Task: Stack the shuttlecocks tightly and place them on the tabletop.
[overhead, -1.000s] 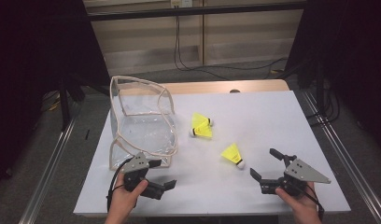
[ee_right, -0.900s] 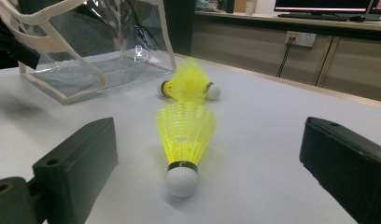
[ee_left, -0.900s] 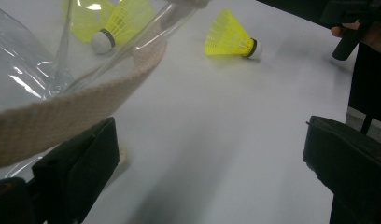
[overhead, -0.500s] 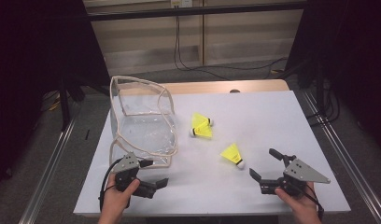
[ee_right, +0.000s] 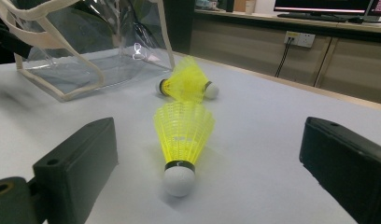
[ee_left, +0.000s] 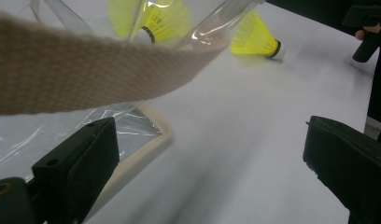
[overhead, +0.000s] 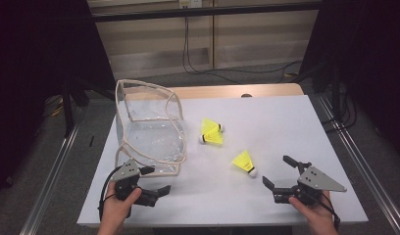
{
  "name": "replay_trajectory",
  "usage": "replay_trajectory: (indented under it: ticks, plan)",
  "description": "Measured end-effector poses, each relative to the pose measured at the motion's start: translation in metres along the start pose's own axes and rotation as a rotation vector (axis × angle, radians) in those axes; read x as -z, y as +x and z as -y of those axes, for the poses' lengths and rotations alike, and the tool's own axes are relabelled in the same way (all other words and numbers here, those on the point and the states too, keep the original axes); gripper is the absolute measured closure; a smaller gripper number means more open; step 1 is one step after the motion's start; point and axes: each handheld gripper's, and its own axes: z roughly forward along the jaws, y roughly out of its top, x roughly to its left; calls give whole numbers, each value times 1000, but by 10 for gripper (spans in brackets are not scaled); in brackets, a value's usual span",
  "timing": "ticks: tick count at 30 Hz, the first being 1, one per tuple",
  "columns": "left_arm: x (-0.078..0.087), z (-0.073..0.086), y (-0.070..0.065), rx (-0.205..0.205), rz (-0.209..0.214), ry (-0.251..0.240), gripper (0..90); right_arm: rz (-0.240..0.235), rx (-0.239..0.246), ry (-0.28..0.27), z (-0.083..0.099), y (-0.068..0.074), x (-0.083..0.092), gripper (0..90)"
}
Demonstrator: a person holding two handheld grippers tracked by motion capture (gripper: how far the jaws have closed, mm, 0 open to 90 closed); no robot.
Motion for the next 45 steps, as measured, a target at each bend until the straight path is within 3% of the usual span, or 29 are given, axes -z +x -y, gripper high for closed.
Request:
replay_trajectory:
  ticks: [12,21,25,45]
  plan:
    - [8,2,7,15,-32,-15,37,6,9,21,-1,0,-2,32]
    - [7,3,8,11,-30,-8,37,17,4,51,-5,-5,-8,31]
    - [6,4,8,14,-30,-11,37,30,0,96,-5,-7,-12,31]
    - [5,3,9,13,-42,-18,37,2,-4,128,-14,-7,-29,29]
